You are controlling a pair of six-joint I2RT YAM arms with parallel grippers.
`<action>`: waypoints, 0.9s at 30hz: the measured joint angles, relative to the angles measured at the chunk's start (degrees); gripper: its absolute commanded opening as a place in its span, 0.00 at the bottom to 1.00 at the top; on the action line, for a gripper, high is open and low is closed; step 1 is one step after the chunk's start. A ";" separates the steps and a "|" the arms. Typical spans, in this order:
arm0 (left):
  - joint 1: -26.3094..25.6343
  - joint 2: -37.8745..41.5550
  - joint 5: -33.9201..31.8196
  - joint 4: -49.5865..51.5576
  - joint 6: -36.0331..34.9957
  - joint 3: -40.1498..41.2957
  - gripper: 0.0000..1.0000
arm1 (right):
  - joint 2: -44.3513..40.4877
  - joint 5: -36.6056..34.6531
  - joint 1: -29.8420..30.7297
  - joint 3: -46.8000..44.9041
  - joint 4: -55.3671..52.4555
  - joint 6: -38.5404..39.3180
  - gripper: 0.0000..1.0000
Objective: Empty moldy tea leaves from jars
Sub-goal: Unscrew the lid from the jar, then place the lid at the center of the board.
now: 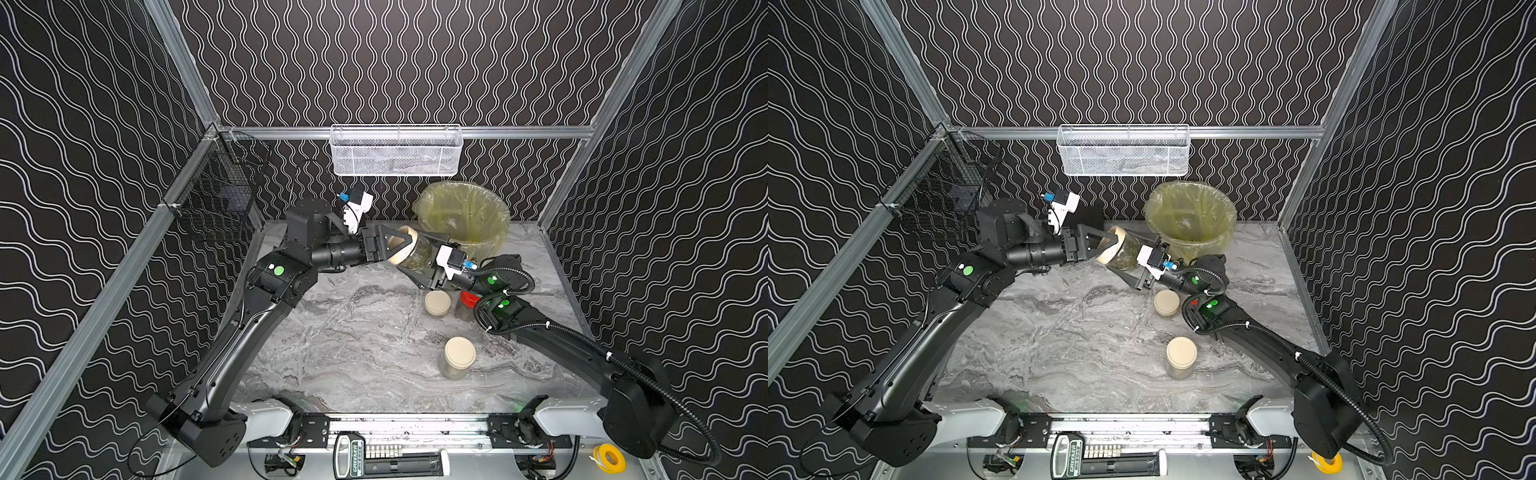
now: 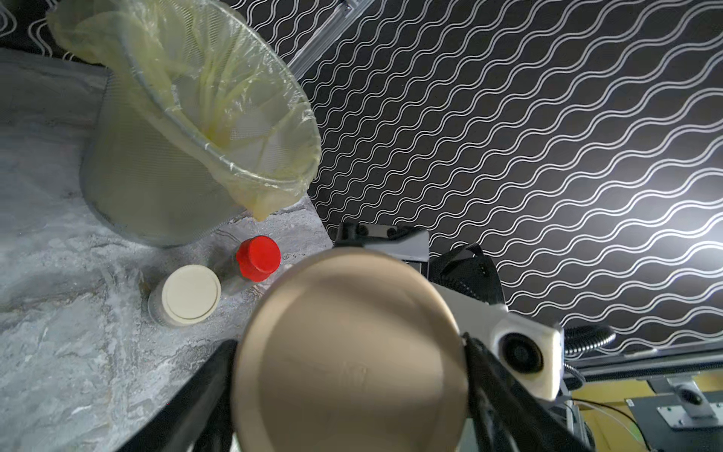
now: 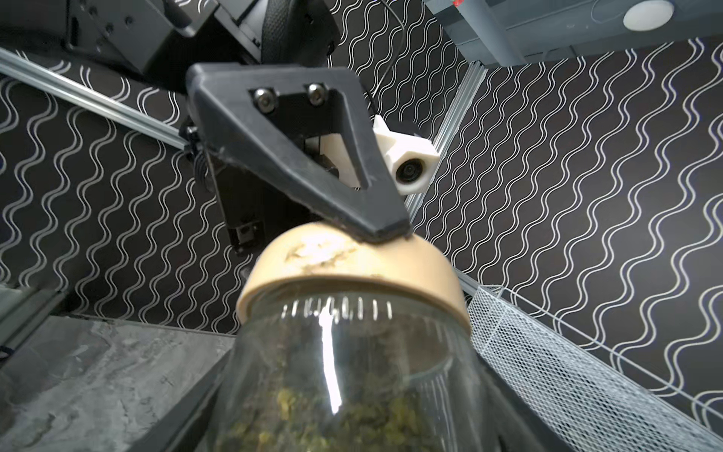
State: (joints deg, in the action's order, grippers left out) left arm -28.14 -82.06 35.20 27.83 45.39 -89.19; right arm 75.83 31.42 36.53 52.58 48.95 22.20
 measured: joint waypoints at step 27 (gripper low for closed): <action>0.28 5.11 -29.16 7.02 -4.02 7.85 0.50 | -8.28 -18.10 1.07 -12.22 15.47 -3.78 0.20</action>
State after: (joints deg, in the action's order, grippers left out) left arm -27.86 -76.95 6.04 34.85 41.36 -81.34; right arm 67.55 13.32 37.60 40.36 64.42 18.41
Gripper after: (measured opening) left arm 0.797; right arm 0.802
